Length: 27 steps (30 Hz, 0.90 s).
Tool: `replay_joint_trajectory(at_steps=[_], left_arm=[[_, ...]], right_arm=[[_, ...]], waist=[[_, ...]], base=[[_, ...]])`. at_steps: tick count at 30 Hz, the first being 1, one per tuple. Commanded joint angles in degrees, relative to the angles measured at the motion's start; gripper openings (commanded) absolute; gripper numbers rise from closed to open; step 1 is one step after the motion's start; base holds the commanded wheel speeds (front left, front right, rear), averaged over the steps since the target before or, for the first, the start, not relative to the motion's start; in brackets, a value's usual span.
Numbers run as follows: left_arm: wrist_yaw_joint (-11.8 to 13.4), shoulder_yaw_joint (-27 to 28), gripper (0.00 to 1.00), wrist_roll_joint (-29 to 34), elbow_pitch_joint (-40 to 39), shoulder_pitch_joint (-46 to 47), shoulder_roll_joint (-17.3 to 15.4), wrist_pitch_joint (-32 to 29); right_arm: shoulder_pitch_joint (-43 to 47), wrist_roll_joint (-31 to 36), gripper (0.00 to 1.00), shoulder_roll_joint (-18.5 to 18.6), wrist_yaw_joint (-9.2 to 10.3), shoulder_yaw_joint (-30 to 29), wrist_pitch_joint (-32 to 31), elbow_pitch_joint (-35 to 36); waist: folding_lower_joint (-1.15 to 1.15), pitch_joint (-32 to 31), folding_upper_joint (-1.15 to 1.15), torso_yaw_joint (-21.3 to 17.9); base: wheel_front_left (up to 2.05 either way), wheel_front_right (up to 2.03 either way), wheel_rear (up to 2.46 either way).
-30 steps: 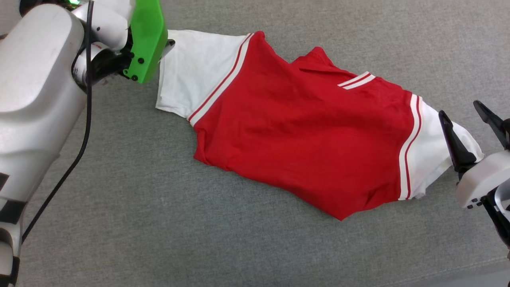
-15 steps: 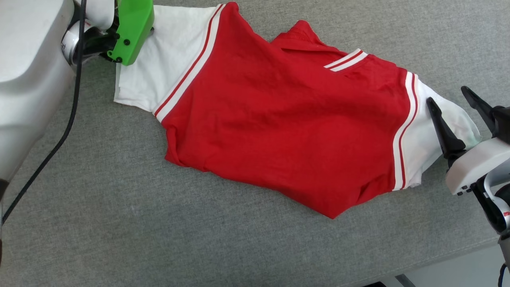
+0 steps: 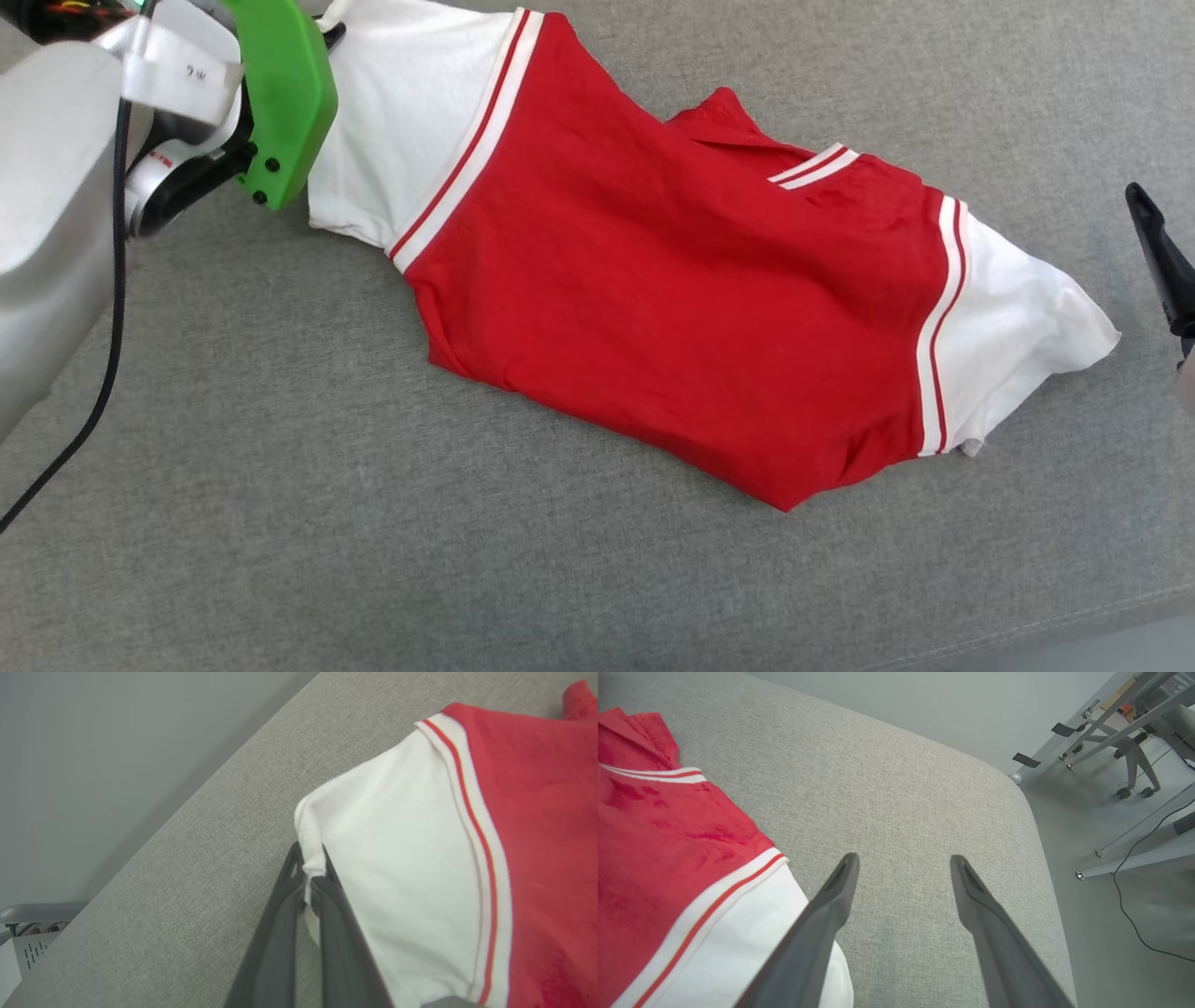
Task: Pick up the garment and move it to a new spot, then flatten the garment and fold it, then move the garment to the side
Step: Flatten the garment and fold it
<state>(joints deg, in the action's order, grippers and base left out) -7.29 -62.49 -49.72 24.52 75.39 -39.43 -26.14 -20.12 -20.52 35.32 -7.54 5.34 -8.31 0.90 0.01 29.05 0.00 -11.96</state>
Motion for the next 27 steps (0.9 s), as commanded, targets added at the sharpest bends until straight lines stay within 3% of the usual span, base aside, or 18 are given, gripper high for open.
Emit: replay_joint_trajectory(at_steps=[1,8,14,20,27], left_arm=[[0.65,0.23,0.0,0.73,-1.66,-1.98,-1.44,1.55],[5.99,1.19,0.0,0.82,-12.7,-8.18,-7.44,5.42],[10.38,2.3,0.0,0.26,-20.49,-11.81,-12.07,6.71],[12.63,2.7,0.0,0.49,-25.06,-12.41,-13.18,6.72],[13.3,2.93,0.0,1.45,-26.87,-10.96,-12.24,6.71]], right_arm=[[-0.41,-1.91,1.0,1.55,0.05,0.39,-2.02,1.27],[1.61,-13.02,1.0,12.32,0.05,4.34,-16.57,6.82],[2.09,-18.39,1.0,18.16,0.05,6.83,-26.52,8.28],[-1.74,-19.82,1.0,18.89,0.05,10.95,-30.45,5.44],[-8.38,-19.03,1.0,15.56,0.05,17.19,-30.52,-3.08]], waist=[[-0.01,-2.75,0.0,2.37],[-0.01,-4.8,0.0,4.9],[-0.01,-4.62,0.0,6.83],[-0.01,-2.83,0.0,8.38],[-0.01,-0.19,0.0,9.58]], base=[[0.0,0.0,0.0],[0.0,0.0,0.0],[0.0,0.0,0.0],[0.0,0.0,0.0],[0.0,0.0,0.0]])
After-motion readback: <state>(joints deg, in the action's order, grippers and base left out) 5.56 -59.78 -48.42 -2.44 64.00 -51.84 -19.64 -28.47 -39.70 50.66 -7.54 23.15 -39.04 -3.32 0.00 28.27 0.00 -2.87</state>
